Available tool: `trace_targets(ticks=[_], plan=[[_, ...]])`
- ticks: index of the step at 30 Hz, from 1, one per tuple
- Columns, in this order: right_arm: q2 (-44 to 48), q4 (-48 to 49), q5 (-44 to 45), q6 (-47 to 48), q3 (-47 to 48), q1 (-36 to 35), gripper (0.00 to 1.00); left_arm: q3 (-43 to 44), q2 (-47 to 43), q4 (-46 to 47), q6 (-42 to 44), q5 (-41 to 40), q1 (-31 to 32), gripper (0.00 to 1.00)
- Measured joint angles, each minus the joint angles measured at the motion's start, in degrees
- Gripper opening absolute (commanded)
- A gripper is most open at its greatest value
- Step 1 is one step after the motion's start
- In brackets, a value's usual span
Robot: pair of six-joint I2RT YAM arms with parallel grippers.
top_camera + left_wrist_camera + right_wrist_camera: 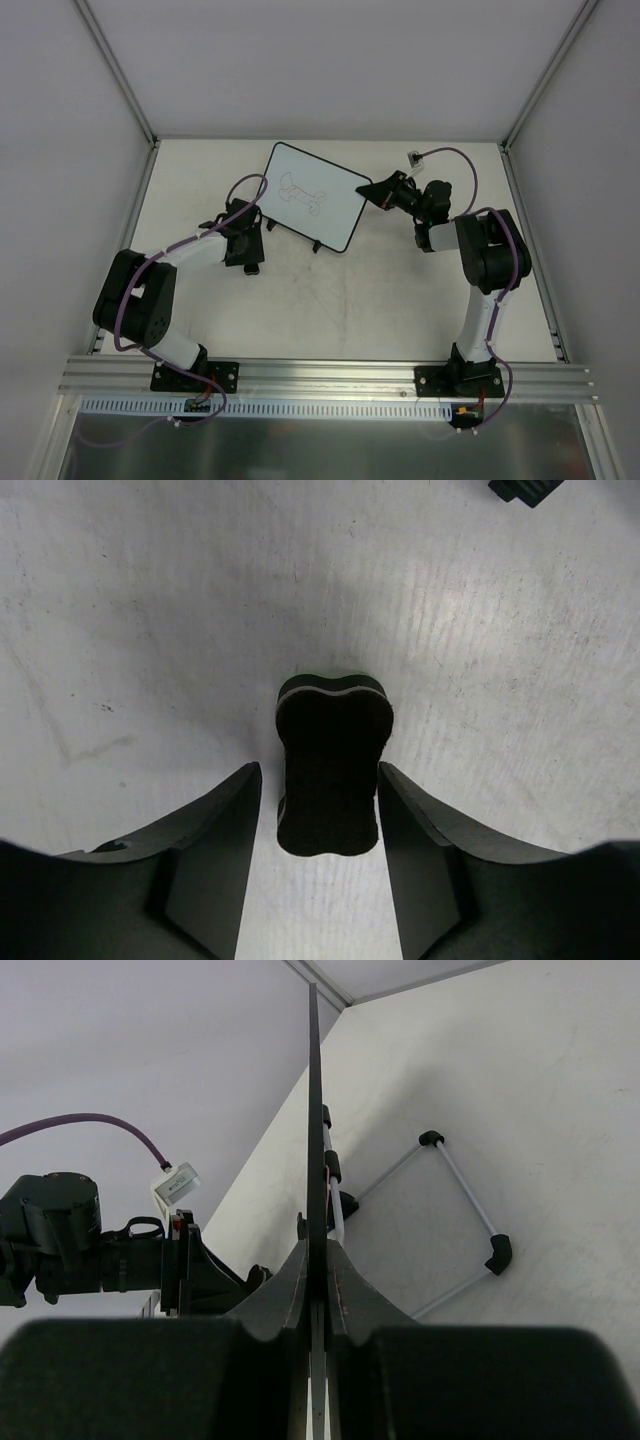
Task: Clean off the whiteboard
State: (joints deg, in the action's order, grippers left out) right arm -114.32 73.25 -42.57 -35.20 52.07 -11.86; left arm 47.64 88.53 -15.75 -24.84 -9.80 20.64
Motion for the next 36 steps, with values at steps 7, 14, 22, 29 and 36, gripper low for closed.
trace_targets(ticks=[7, 14, 22, 29, 36], plan=[[0.0, 0.0, -0.2, -0.2, 0.0, 0.1, 0.00, 0.8, -0.1, 0.0, 0.1, -0.8, 0.0, 0.36], [0.0, 0.0, -0.4, -0.3, 0.0, 0.4, 0.00, 1.4, 0.0, -0.1, 0.2, -1.1, 0.0, 0.10], [0.0, 0.0, -0.4, -0.4, 0.0, 0.5, 0.00, 1.8, 0.0, 0.0, 0.2, -1.2, 0.0, 0.52], [0.0, 0.0, -0.4, -0.6, 0.0, 0.5, 0.00, 1.8, 0.0, -0.2, 0.0, -1.2, 0.0, 0.74], [0.0, 0.0, -0.5, -0.7, 0.0, 0.6, 0.00, 1.8, 0.0, -0.2, 0.0, -1.2, 0.3, 0.75]])
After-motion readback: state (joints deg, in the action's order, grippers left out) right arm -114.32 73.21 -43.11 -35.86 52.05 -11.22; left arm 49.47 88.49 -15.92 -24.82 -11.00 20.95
